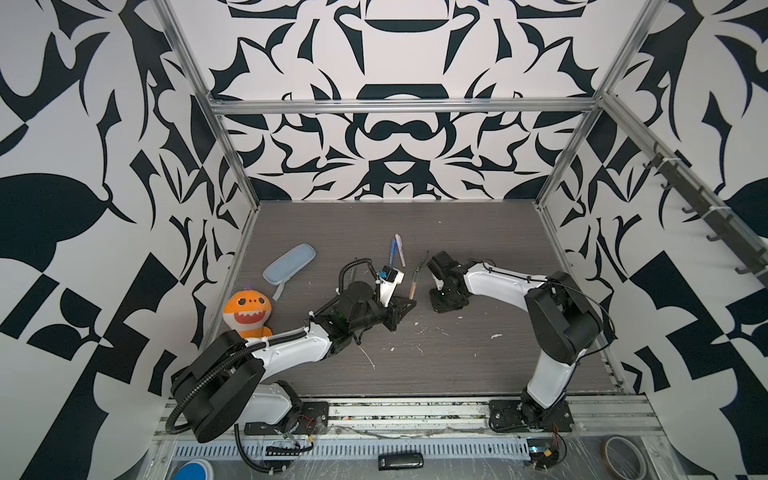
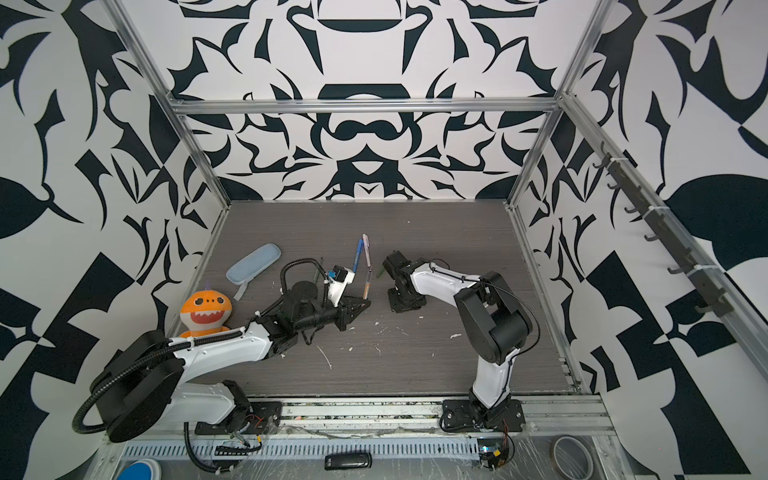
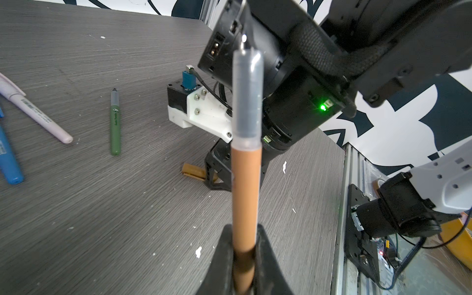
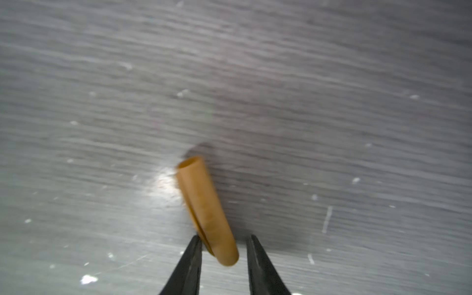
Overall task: Insert pens into pen caps
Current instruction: Rotate the pen cap at the center of the table.
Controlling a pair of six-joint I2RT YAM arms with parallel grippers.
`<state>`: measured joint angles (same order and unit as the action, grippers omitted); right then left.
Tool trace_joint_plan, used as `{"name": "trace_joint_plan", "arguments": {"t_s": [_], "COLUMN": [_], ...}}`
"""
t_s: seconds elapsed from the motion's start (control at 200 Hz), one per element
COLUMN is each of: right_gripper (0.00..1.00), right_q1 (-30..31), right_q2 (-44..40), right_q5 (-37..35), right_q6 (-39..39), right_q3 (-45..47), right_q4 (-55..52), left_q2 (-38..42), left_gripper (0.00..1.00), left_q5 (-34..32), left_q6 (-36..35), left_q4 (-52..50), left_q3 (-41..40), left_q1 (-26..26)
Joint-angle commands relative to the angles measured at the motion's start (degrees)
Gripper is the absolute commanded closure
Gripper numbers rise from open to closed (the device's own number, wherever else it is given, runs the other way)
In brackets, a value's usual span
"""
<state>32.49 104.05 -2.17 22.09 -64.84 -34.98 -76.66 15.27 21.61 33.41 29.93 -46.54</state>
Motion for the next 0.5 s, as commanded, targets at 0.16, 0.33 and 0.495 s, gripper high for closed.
{"name": "trace_joint_plan", "arguments": {"t_s": [0.16, 0.33, 0.495], "right_gripper": [0.66, 0.66, 0.67], "right_q1": [-2.1, -2.6, -2.7], "right_q2": [2.2, 5.3, 6.6], "right_q5": [-3.4, -1.7, -1.3], "right_q6": [-2.3, -2.4, -2.5], "right_q3": [-4.9, -9.1, -12.3], "right_q4": [-2.5, -1.5, -1.8], "left_q2": [1.4, 1.5, 1.6], "left_gripper": [0.94, 0.94, 0.94], "left_q5": [0.2, 0.2, -0.1], "left_q6": [-0.5, -0.6, -0.8], "left_q4": [1.2, 1.2, 1.0], "left_q3": [-1.3, -1.3, -1.3], "left_q1": [-0.3, -0.2, -0.2]}}
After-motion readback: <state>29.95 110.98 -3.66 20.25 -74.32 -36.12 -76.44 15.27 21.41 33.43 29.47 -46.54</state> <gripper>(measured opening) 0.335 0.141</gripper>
